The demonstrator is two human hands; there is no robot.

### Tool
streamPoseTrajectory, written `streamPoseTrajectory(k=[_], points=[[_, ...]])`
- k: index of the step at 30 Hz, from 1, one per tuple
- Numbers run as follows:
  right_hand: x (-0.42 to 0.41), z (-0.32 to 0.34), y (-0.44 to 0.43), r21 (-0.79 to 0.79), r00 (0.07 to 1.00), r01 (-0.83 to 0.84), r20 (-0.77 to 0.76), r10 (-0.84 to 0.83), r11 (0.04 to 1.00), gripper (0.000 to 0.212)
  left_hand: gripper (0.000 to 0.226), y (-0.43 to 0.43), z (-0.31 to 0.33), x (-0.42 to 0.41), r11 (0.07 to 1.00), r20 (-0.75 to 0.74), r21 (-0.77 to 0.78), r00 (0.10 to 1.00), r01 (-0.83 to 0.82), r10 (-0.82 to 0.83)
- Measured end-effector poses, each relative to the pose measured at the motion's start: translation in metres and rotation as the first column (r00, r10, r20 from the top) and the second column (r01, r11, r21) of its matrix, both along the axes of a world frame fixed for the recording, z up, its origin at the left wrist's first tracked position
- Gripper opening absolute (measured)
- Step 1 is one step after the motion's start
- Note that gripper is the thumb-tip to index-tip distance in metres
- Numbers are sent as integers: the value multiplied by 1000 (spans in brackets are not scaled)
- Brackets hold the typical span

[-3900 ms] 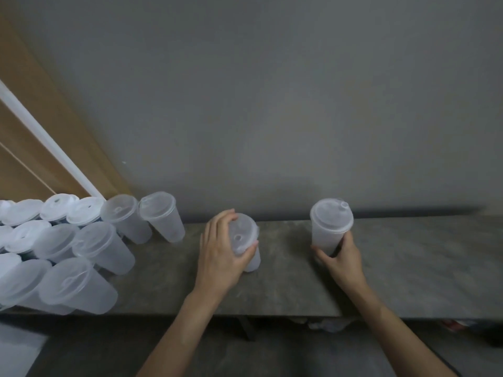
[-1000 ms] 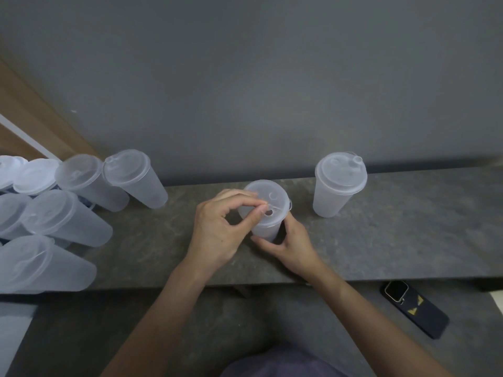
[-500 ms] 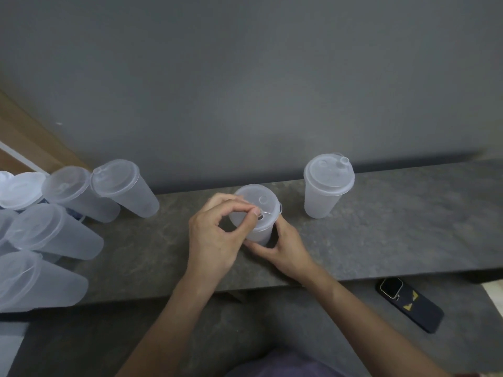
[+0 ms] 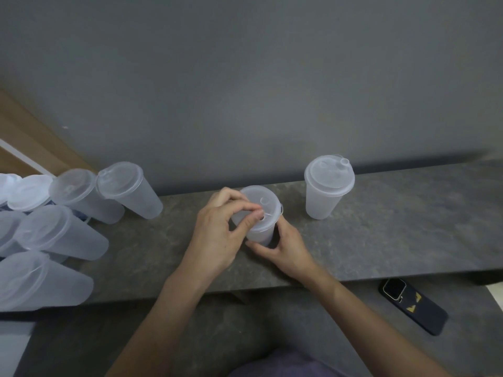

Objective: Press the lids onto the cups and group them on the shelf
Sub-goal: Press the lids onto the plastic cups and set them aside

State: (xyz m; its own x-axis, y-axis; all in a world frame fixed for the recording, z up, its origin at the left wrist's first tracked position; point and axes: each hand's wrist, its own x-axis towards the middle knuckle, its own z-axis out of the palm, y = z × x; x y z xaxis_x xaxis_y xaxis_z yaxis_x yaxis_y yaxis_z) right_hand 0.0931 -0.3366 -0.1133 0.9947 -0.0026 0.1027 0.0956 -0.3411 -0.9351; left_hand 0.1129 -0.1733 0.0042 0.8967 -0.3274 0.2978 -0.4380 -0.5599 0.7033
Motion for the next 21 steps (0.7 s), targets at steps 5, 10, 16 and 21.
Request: streamPoseTrajectory(k=[5, 10, 16, 21], points=[[0, -1, 0, 2, 1000, -14, -1, 14, 1000, 77, 13, 4, -5, -2, 997, 166, -72, 986, 30, -17], [0, -2, -1, 3, 1000, -20, -3, 20, 1000, 79, 15, 7, -10, -2, 992, 240, -118, 970, 51, -22], [0, -2, -1, 6, 1000, -8, 16, 8, 1000, 74, 15, 14, -20, 2, 982, 392, 21, 902, 186, -179], [1, -3, 0, 9, 1000, -1, 26, 1, 1000, 72, 16, 11, -28, -1, 989, 463, 50, 874, 142, -149]])
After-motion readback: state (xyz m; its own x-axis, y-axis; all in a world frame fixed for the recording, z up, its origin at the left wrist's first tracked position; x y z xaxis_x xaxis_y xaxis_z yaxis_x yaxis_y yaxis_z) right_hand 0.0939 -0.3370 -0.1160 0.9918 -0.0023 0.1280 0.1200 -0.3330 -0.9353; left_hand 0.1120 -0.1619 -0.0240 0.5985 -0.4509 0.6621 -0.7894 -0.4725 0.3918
